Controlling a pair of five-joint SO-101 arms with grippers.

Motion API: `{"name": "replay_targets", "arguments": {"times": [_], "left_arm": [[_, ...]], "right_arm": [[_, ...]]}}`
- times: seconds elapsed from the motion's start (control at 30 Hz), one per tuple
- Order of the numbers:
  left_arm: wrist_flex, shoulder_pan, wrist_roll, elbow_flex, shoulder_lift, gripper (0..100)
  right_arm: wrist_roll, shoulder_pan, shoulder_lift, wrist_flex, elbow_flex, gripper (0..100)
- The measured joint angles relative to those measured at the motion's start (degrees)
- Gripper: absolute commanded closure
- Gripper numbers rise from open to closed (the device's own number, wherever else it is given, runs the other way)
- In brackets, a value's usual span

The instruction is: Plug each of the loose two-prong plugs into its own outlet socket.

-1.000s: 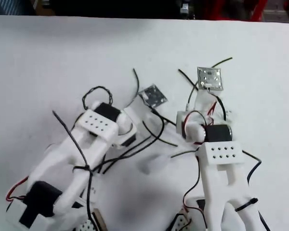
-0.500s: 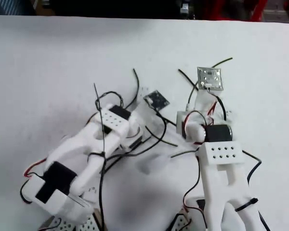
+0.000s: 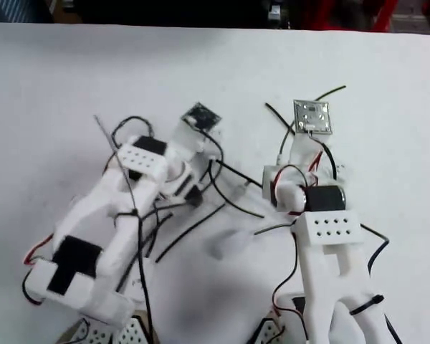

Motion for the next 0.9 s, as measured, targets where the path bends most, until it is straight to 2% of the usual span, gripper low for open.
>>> {"name": "replay_targets", "arguments": {"times": [0.17, 0.4, 0.57, 0.7, 0.9], "left_arm": [[-0.62, -3.78, -0.62, -3.25, 1.32, 69], [12.75, -4.48, -0.62, -17.67, 1.41, 69], [19.08, -0.88, -2.64, -20.66, 1.67, 69], [17.49, 1.85, -3.43, -17.85, 1.76, 69], [7.12, 1.49, -3.87, -8.62, 2.29, 71]], "right_arm": [[0.00, 0.00, 0.00, 0.00, 0.00, 98.0], [0.00, 0.00, 0.00, 0.00, 0.00, 98.0], [0.00, 0.00, 0.00, 0.00, 0.00, 98.0], [0.00, 0.00, 0.00, 0.00, 0.00, 98.0], [0.00, 0.00, 0.00, 0.00, 0.00, 98.0]]}}
